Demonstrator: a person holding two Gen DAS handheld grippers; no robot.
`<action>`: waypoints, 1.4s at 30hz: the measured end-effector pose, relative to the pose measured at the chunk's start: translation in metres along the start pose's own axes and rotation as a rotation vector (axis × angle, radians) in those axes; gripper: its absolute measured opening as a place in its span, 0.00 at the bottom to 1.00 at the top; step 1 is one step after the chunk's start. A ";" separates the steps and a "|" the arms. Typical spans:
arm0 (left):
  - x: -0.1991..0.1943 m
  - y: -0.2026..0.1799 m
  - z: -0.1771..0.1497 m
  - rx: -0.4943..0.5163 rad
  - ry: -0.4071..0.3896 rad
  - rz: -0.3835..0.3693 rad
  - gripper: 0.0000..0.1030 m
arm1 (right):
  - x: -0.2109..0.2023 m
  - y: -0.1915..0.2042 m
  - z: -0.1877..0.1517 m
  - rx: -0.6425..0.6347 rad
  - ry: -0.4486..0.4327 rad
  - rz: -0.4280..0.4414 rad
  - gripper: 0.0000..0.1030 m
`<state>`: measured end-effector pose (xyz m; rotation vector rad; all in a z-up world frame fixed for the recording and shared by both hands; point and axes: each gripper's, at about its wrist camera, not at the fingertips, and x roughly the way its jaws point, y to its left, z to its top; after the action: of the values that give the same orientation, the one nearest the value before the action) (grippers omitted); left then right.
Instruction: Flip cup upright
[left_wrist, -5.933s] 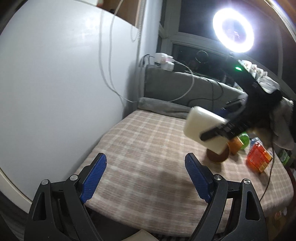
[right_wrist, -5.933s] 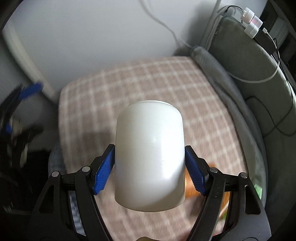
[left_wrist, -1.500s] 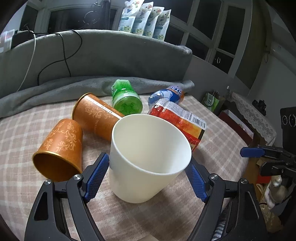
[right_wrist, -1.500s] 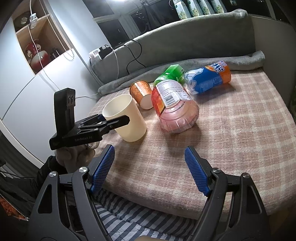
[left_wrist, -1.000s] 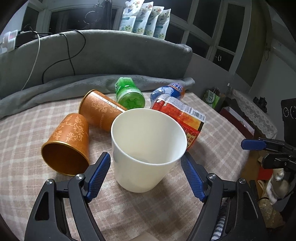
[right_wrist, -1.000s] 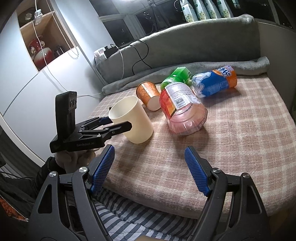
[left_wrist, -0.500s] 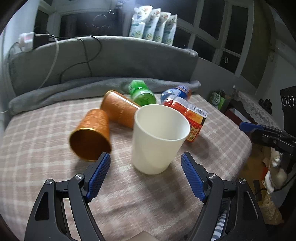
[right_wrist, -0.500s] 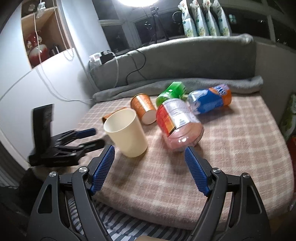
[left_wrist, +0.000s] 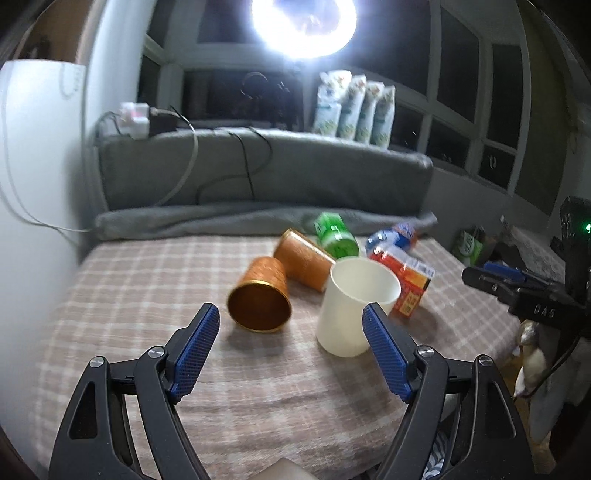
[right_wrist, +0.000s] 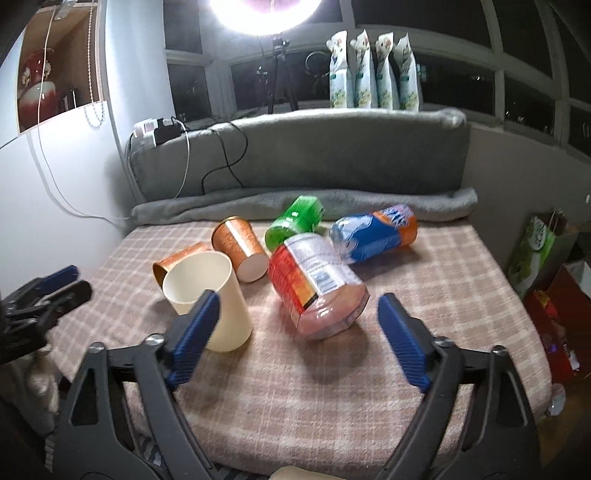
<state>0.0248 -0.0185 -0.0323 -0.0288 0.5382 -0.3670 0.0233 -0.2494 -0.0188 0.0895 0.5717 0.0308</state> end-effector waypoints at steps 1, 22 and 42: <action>-0.005 0.000 0.001 0.001 -0.018 0.015 0.78 | -0.002 0.001 0.001 -0.004 -0.010 -0.011 0.91; -0.060 -0.014 0.025 -0.023 -0.246 0.148 0.80 | -0.037 0.009 0.019 -0.014 -0.219 -0.155 1.00; -0.052 -0.022 0.025 -0.012 -0.229 0.144 0.81 | -0.041 0.001 0.020 0.005 -0.246 -0.176 1.00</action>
<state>-0.0111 -0.0228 0.0179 -0.0428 0.3142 -0.2164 -0.0005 -0.2527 0.0207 0.0465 0.3319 -0.1510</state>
